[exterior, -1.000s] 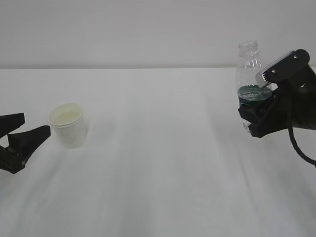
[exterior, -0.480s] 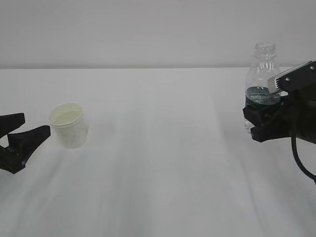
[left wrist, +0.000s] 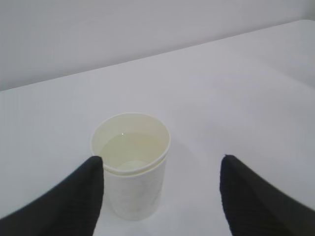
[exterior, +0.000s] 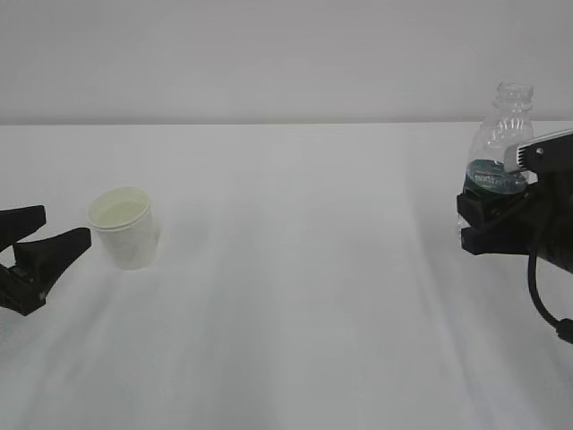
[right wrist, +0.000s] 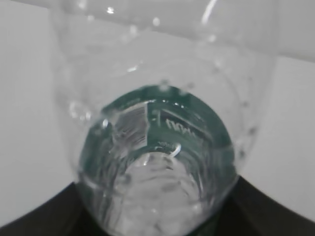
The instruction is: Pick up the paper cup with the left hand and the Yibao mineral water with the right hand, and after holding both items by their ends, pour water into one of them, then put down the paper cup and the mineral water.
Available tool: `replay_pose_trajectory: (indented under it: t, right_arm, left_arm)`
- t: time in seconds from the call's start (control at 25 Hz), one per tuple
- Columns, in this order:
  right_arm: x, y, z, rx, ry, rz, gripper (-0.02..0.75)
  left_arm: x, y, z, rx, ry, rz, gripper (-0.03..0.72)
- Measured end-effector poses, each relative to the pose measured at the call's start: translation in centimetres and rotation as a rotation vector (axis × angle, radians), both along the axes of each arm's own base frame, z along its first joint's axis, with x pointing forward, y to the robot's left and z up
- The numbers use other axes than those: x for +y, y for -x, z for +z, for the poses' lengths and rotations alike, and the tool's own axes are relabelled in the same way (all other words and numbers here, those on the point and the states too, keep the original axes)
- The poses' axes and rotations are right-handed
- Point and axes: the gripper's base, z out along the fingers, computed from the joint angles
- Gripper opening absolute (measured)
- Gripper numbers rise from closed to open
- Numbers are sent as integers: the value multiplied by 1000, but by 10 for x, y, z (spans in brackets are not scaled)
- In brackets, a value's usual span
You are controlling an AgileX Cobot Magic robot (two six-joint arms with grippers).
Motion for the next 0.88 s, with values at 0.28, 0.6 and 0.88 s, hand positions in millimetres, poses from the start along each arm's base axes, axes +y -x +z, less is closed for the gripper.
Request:
replay_pose_trajectory:
  t: [0.28,0.6,0.88]
  right_arm:
    - [-5,3,-16,-91,-64,-78,411]
    - [-9,2,-29,-130,-84,-128,410]
    - [-9,0,-40,-132,-92,-125,411]
  left_arm:
    - [0,0,0,0,0,0,522]
    - [0,0,0,0,0,-1,521]
    - [0,0,0,0,0,-1,521]
